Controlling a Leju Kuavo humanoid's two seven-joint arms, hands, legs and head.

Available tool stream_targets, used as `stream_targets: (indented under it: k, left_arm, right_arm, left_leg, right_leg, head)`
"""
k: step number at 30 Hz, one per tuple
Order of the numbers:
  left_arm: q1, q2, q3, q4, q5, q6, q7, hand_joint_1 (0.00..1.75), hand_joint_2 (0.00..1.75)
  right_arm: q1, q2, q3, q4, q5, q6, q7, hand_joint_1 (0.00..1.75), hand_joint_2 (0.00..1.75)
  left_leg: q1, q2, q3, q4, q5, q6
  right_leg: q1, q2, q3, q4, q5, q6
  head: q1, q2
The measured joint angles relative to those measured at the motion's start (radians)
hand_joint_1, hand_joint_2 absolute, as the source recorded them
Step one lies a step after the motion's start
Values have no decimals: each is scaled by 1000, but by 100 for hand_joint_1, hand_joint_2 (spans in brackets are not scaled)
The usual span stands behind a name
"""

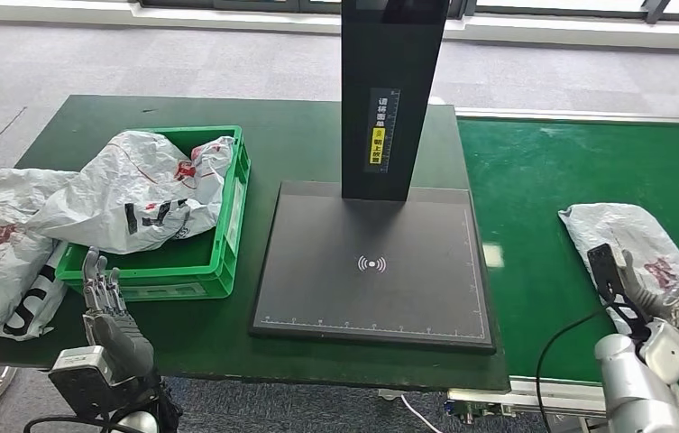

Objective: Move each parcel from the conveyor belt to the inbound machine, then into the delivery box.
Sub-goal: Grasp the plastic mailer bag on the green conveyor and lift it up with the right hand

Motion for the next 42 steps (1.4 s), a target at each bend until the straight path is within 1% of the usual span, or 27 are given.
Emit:
stream_targets:
  k: [4,8,13,20,22,25,28,34,39,42]
  left_arm:
    - [-1,0,0,3,5,-2,0,0,0]
    - [-4,0,0,16,8,-15,0,0,0]
    - [-22,0,0,39,-1,-33,0,0,0]
    - [-26,0,0,50,-4,-35,0,0,0]
    - [-30,0,0,59,-6,-38,0,0,0]
    - [-31,0,4,67,-7,-46,0,0,0]
    - [-30,0,11,73,-8,-55,0,0,0]
    - [-30,0,16,85,-9,-63,0,0,0]
    - [-31,-1,16,95,-12,-65,0,0,0]
    - [-34,-1,16,103,-15,-66,0,0,0]
  right_arm:
    - [-31,27,19,1,62,21,61,0,175]
    - [-41,43,34,5,78,40,102,0,175]
    - [-38,50,42,19,112,118,180,0,175]
    - [-35,50,43,27,119,134,196,0,175]
    - [-33,50,43,34,124,149,214,0,175]
    - [-26,42,42,43,131,171,257,0,175]
    - [-8,22,42,51,121,176,278,0,175]
    - [29,-16,32,62,104,175,283,0,175]
    - [43,-28,30,69,105,175,292,0,175]
    - [57,-32,27,72,101,181,275,0,175]
  left_leg:
    - [0,0,0,0,0,0]
    - [0,-1,0,0,0,0]
    - [0,-1,0,0,0,0]
    - [0,0,0,0,0,0]
    - [0,0,0,0,0,0]
    - [0,0,0,0,0,0]
    - [0,-1,0,0,0,0]
    - [-1,0,-1,0,-1,0]
    - [-1,1,-1,0,-1,0]
    - [-1,0,-1,0,-1,0]
  right_leg:
    - [0,0,0,0,0,0]
    - [0,0,0,0,0,0]
    - [0,0,0,0,0,0]
    - [0,0,-1,0,0,0]
    - [0,0,-1,0,0,0]
    - [0,0,-1,0,0,0]
    - [0,0,-1,0,0,0]
    - [-1,0,-1,0,0,0]
    - [0,1,-2,0,0,0]
    - [0,0,-2,0,0,0]
  head:
    - [0,0]
    - [0,0]
    - [0,0]
    - [0,0]
    - [0,0]
    - [0,0]
    - [0,0]
    - [0,0]
    - [0,0]
    - [0,0]
